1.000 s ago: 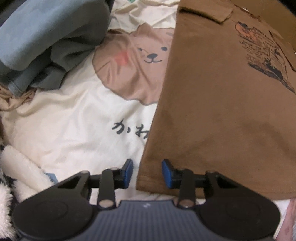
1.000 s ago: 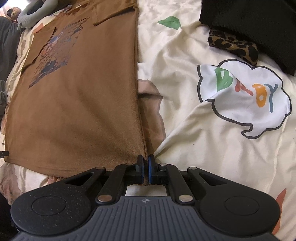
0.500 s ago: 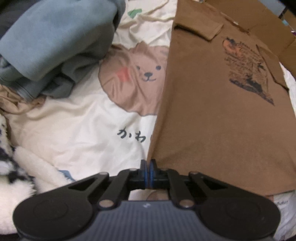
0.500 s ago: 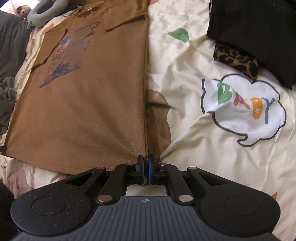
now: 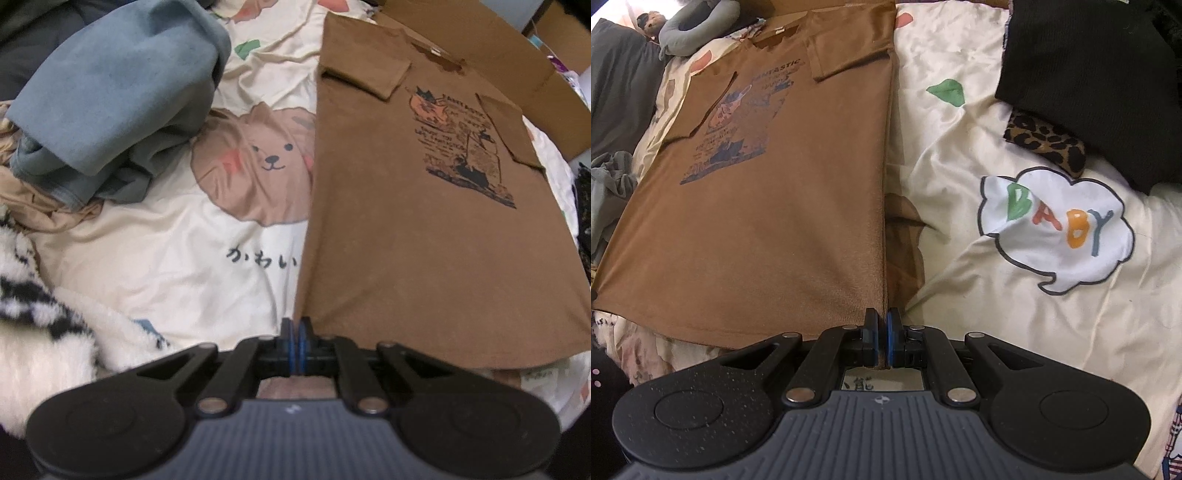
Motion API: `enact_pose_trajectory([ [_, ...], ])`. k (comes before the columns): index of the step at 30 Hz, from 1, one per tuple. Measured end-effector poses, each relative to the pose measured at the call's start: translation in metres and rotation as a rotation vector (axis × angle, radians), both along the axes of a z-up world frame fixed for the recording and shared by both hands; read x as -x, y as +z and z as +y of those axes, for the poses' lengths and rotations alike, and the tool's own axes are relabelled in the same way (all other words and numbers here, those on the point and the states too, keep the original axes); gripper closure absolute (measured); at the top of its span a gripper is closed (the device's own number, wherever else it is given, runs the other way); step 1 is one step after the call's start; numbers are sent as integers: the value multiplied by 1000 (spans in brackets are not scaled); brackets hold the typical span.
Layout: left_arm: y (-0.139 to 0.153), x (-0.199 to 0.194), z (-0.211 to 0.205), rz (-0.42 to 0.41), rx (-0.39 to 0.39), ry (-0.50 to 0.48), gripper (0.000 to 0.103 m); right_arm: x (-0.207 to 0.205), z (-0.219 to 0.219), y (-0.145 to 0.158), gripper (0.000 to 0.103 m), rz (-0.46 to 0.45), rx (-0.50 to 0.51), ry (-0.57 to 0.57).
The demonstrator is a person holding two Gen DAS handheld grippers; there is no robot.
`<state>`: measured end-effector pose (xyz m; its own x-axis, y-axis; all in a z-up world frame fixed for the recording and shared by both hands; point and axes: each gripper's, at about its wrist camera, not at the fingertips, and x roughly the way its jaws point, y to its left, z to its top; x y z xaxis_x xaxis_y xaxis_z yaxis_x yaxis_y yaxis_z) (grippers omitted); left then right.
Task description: Fold clothes
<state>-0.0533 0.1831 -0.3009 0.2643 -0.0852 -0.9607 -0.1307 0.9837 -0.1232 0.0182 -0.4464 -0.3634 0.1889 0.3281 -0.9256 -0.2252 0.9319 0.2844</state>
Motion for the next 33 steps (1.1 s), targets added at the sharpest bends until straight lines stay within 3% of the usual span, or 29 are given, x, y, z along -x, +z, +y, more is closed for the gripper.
enact_pose_trajectory([
  [24,13,94,-19,80,53,40,101,75,-43,14,101,66,25,-1],
  [28,32,87,-14,26,96,110,101,73,-45,25,101,43,3,-15],
  [33,66,69,-9,-64,114,128,101,58,-40,55,101,-20,-9,3],
])
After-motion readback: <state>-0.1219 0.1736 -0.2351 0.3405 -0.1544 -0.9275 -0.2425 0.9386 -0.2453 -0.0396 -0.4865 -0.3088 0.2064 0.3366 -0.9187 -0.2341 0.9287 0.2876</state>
